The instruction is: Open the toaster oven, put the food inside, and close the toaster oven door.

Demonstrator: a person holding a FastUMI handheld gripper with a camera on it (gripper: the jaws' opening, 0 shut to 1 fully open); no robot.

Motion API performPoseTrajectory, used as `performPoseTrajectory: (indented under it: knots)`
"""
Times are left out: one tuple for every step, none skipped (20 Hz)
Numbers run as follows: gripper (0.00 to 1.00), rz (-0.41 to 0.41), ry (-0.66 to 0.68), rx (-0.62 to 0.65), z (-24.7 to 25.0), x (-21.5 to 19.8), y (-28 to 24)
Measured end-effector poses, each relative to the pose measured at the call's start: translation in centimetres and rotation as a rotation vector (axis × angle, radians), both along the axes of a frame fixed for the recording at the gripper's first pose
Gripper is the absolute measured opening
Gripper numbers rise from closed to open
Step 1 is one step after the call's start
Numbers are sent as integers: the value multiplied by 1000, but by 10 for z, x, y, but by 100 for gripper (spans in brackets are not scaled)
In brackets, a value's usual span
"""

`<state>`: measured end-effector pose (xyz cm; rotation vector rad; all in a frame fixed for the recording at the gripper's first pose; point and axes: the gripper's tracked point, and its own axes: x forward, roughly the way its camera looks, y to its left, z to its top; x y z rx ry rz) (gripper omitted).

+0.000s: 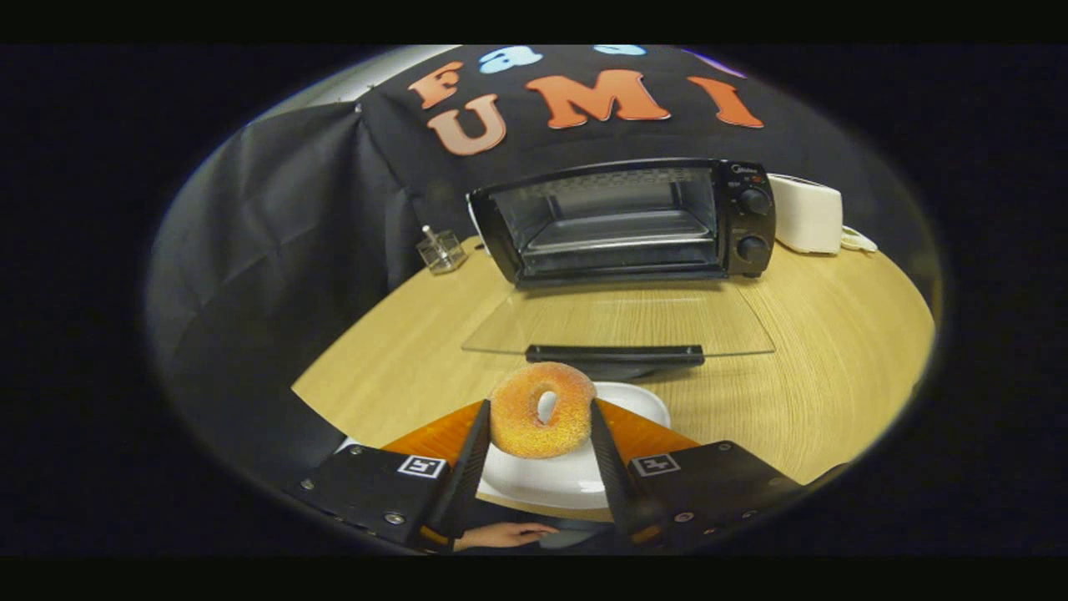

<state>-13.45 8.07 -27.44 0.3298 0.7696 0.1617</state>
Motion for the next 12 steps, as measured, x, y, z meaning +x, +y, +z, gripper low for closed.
performPoseTrajectory:
  knots:
    - [66,-39,-35,70,10,15,1]
    - [66,-89,-65,147,19,30,0]
    - [60,-135,-83,220,24,46,-1]
    - [59,-175,-101,285,30,59,-2]
    - [57,-207,-117,331,36,72,-4]
    - [56,-233,-136,366,41,83,-8]
    - [56,-260,-156,397,47,95,-11]
    - [56,-281,-170,429,50,108,-11]
    - [56,-309,-179,455,52,122,-13]
    - [56,-331,-184,481,50,132,-15]
    - [56,-357,-183,510,50,143,-15]
    - [56,-382,-179,542,50,151,-15]
